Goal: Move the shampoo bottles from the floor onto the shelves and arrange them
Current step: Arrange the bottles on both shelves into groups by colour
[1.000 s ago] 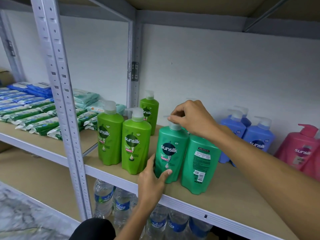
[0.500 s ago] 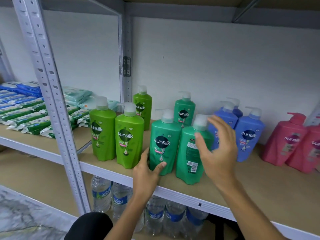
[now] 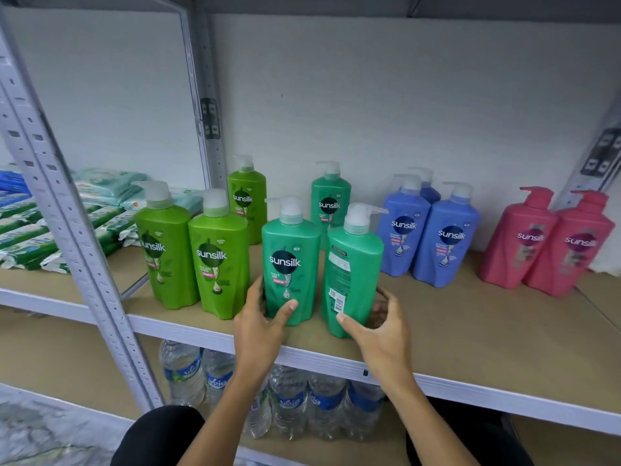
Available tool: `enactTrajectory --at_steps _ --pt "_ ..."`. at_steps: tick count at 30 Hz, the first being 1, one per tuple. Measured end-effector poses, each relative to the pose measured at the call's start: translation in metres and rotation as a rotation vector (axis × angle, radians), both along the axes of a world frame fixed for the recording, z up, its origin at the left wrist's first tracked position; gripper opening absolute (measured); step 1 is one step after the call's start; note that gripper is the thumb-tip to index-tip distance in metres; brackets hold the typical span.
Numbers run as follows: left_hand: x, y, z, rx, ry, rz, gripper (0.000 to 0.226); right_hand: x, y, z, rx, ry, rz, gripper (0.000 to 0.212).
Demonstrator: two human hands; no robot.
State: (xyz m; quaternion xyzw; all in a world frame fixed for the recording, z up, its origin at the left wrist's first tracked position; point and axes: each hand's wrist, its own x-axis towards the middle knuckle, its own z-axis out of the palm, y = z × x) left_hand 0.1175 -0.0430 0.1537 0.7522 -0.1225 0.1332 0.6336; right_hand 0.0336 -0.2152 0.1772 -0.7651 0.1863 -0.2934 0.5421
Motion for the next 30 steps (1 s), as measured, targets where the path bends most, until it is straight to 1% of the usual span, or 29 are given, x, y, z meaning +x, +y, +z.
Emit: enactTrajectory --at_steps 2,5,7,9,10,11,12,14,16,17,19,21,22,23,24,26,27,28,30 --pt "-0.001 0.000 0.001 -0.002 -0.006 -0.002 0.073 0.000 0.007 -0.005 -0.091 -0.001 -0.089 0.067" --pt "-0.002 0.001 0.001 -0.005 -0.011 -0.003 0.071 -0.005 0.007 -0.012 -0.142 -0.069 -0.073 0.048" --pt "-0.002 0.001 0.000 -0.006 -0.003 -0.008 0.072 -0.008 -0.002 -0.016 -0.088 -0.124 0.049 0.037" --pt "-0.001 0.001 0.000 -0.007 0.002 -0.011 0.073 -0.010 -0.012 -0.016 0.054 -0.236 0.232 0.035" --pt "-0.001 0.001 -0.001 -0.005 0.000 -0.011 0.074 -0.009 -0.015 -0.014 0.147 -0.284 0.307 0.042" --pt "-0.001 0.001 0.000 -0.003 -0.002 -0.011 0.074 -0.007 -0.019 -0.010 0.224 -0.299 0.370 0.053" --pt "-0.001 0.001 -0.001 -0.004 -0.004 -0.013 0.074 -0.003 -0.024 -0.006 0.273 -0.278 0.440 0.066" --pt "-0.001 0.002 -0.001 -0.009 -0.001 -0.017 0.075 0.004 -0.033 0.002 0.302 -0.153 0.586 0.086" --pt "-0.002 0.002 -0.002 -0.006 -0.007 -0.018 0.074 0.009 -0.037 0.006 0.283 -0.029 0.655 0.093" --pt "-0.003 0.003 -0.002 0.000 -0.011 -0.017 0.074 0.011 -0.036 0.007 0.261 0.005 0.633 0.094" --pt "-0.004 0.003 -0.001 0.002 -0.013 -0.021 0.073 0.014 -0.029 0.006 0.189 0.025 0.501 0.094" --pt "-0.004 0.003 0.001 -0.007 -0.010 -0.031 0.073 0.018 -0.021 -0.001 0.047 0.034 0.324 0.092" --pt "-0.004 0.003 0.001 -0.009 -0.008 -0.035 0.073 0.019 -0.018 -0.004 -0.011 0.040 0.268 0.090" --pt "-0.005 0.003 0.001 -0.010 -0.008 -0.039 0.072 0.017 -0.018 -0.005 -0.038 0.056 0.254 0.086" --pt "-0.005 0.004 0.001 -0.014 -0.008 -0.041 0.072 0.014 -0.019 -0.004 -0.018 0.062 0.276 0.079" --pt "-0.005 0.004 0.000 -0.017 -0.009 -0.038 0.073 0.007 -0.022 0.000 0.070 0.068 0.385 0.065" --pt "-0.005 0.004 0.000 -0.016 -0.007 -0.037 0.073 0.004 -0.024 0.001 0.091 0.060 0.418 0.062" --pt "-0.005 0.004 -0.001 -0.018 -0.007 -0.037 0.073 0.002 -0.025 0.000 0.090 0.044 0.419 0.063" --pt "-0.005 0.004 -0.001 -0.029 -0.004 -0.037 0.072 0.003 -0.019 0.001 0.025 0.040 0.301 0.064"
